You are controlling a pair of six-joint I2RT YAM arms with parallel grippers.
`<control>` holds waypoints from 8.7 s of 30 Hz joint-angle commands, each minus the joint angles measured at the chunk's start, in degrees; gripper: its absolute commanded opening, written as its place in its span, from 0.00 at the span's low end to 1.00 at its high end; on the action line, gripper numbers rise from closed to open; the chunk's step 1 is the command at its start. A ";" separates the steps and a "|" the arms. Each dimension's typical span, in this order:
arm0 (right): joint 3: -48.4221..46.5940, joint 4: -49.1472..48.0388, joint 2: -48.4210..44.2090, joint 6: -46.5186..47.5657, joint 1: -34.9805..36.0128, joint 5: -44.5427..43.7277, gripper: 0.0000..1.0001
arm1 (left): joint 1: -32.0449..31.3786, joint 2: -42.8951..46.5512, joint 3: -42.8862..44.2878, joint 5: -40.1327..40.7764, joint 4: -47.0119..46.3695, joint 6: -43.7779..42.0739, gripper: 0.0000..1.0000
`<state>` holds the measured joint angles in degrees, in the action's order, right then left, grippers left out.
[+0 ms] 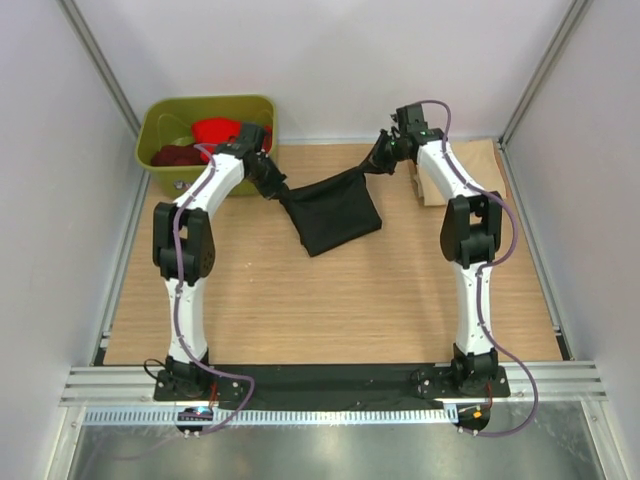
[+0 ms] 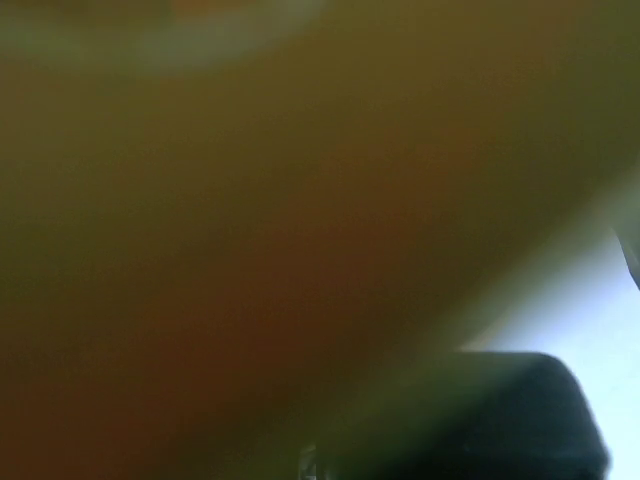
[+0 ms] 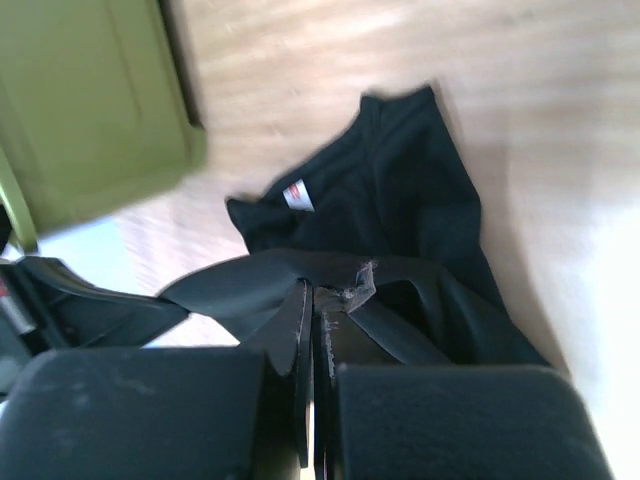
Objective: Fold and stack the t-shirts
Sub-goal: Fold the tshirt, then neatly place the folded tshirt to the corner
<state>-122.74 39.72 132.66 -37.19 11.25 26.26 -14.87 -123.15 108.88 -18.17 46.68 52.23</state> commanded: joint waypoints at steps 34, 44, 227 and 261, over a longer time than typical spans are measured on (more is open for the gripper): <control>7.42 -5.35 4.10 14.78 -3.25 10.04 0.63 | 0.20 16.45 -7.80 4.38 -6.42 -4.06 0.33; 26.21 -6.24 -8.28 14.96 -1.84 5.91 0.39 | -1.56 28.13 -22.65 2.09 -4.05 -6.70 0.34; 52.68 -17.14 -17.88 14.86 -0.26 -5.97 0.62 | -10.44 7.23 -25.03 -6.87 -9.06 -18.83 0.39; 47.33 -20.04 -9.88 22.51 -6.68 6.79 0.78 | -10.70 0.28 -24.59 -9.86 -18.20 -13.47 0.28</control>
<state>-76.38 18.04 117.40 -19.14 2.20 37.28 -25.36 -122.13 84.51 -30.04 28.91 40.32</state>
